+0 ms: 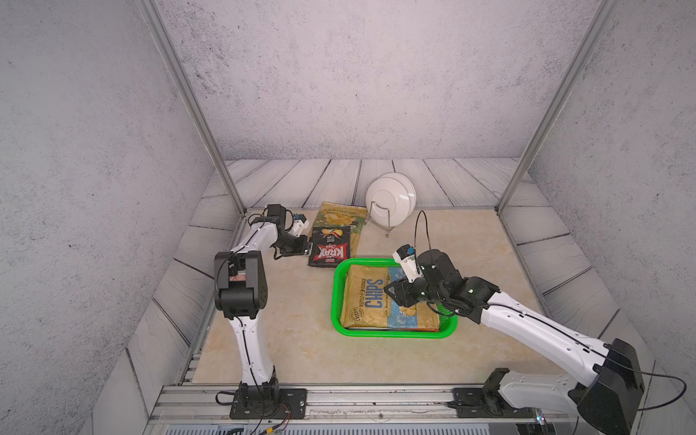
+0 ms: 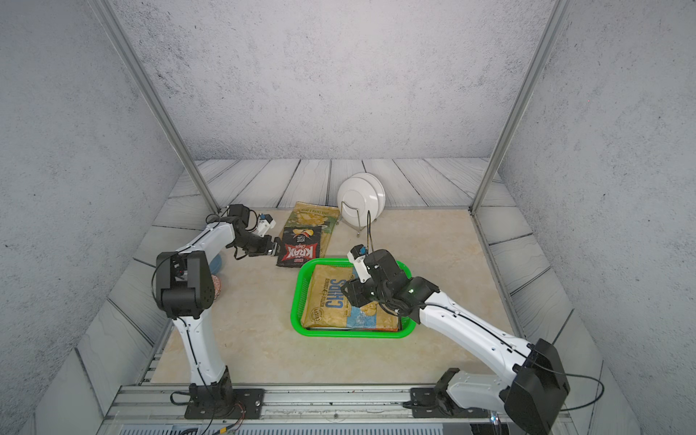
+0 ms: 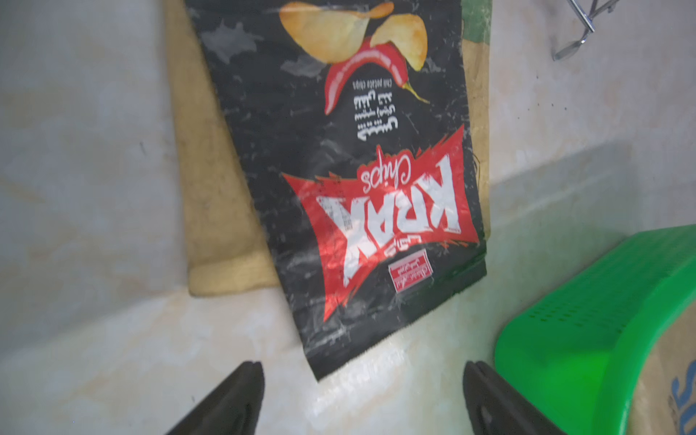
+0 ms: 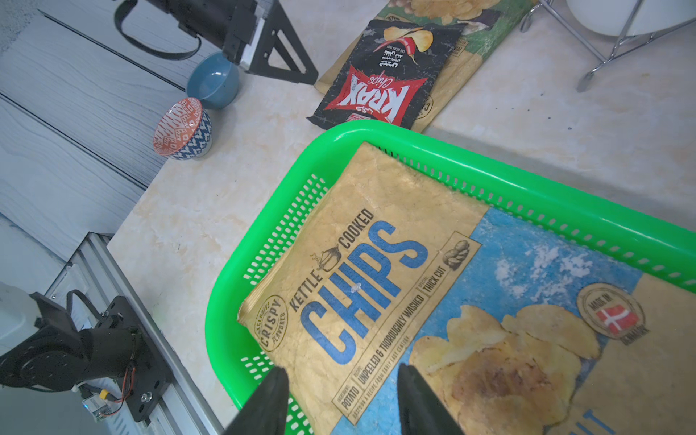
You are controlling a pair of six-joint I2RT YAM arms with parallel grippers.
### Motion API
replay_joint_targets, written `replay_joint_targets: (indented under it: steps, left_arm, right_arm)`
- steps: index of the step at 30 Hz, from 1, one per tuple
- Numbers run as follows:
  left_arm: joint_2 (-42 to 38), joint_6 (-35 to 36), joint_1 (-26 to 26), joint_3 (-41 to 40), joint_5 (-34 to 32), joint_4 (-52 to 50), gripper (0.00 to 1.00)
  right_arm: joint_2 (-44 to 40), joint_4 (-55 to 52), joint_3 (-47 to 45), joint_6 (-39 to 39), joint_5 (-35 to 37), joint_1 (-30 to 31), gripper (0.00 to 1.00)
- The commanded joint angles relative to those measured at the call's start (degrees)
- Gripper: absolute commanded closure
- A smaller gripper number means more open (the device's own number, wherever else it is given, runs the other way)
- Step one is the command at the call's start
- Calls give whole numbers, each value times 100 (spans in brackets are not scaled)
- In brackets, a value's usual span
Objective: Put the potato chips into the basket
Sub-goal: Place the potato chip in the basket, then pick up the potato chip from the center of the board.
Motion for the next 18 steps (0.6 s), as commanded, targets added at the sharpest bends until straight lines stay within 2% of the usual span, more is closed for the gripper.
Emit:
replay_joint_targets:
  steps: [1, 10, 18]
  left_arm:
    - [382, -163, -51, 448, -60, -107, 11]
    - [1503, -720, -101, 1606, -33, -229, 11]
    - [1902, -869, -169, 2105, 54, -545, 12]
  right_arm:
    - [59, -41, 36, 42, -6, -17, 49]
    - [128, -50, 37, 60, -33, -15, 49]
    - [43, -190, 51, 16, 41, -23, 49]
